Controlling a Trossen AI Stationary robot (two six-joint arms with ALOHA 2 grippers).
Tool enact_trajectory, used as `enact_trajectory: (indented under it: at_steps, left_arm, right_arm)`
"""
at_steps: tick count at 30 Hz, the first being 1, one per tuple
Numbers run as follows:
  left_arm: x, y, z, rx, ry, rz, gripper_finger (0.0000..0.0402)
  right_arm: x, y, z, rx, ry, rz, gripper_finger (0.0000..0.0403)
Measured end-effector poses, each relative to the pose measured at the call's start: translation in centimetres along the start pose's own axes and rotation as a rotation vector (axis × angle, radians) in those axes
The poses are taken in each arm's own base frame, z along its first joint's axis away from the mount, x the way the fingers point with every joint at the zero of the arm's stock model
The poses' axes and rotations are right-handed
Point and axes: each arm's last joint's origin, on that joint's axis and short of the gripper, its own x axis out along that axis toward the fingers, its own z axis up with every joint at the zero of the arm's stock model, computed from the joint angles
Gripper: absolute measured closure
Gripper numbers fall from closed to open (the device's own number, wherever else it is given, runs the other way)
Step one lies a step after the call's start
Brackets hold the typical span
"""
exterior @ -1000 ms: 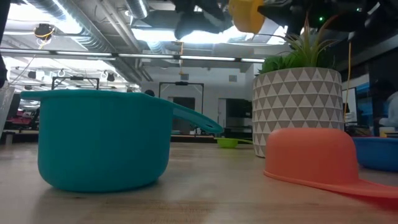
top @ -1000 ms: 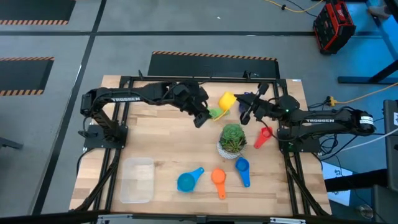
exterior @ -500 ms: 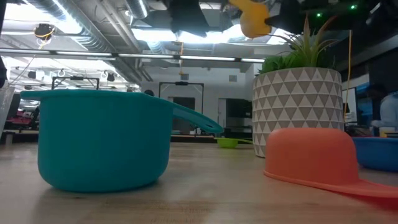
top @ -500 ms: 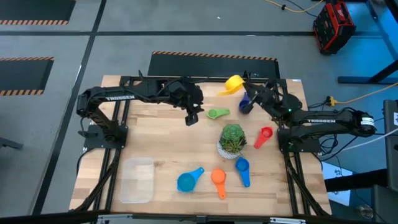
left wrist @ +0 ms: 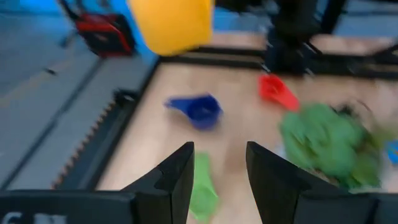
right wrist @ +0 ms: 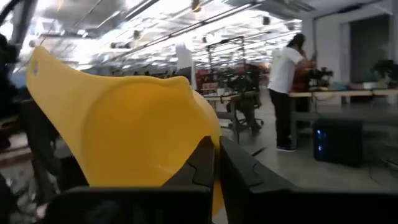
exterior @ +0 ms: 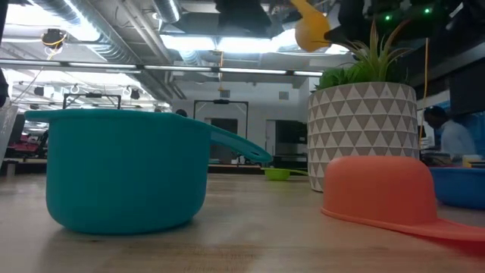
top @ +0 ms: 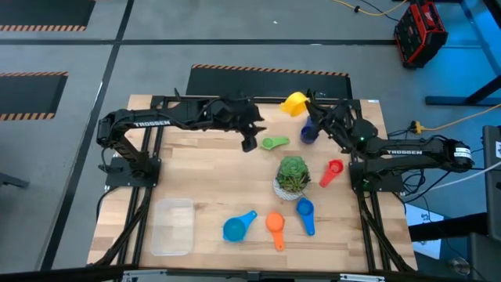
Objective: Nest measuring cups in basket
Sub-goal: Stack the yellow measuring cup on top of the light blue measuring cup
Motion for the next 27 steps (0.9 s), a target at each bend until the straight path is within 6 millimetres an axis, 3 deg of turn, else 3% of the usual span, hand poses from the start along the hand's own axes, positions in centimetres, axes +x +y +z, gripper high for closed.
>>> enact_trajectory:
  at_steps: [5, 11, 17, 27]
  left_arm:
    - [-0.2, 0.4, 1.6, -0.036, -0.165, 0.114, 0.0263]
    - [0.3, 0.2, 2.9, -0.068, -0.311, 0.134, 0.0263]
    - [3.3, -1.4, 3.0, -0.015, -0.416, 0.177, 0.0263]
    - [8.3, -4.5, 1.7, 0.100, -0.529, 0.443, 0.0263]
  right_arm:
    - [0.2, -0.6, 0.5, 0.105, -0.049, -0.083, 0.0391]
    - [0.3, -0.9, 0.6, 0.205, -0.071, -0.095, 0.0391]
    - [0.5, -0.8, 0.3, 0.256, -0.066, -0.082, 0.0390]
    - [0.7, -0.9, 0.4, 0.325, -0.100, -0.137, 0.0391]
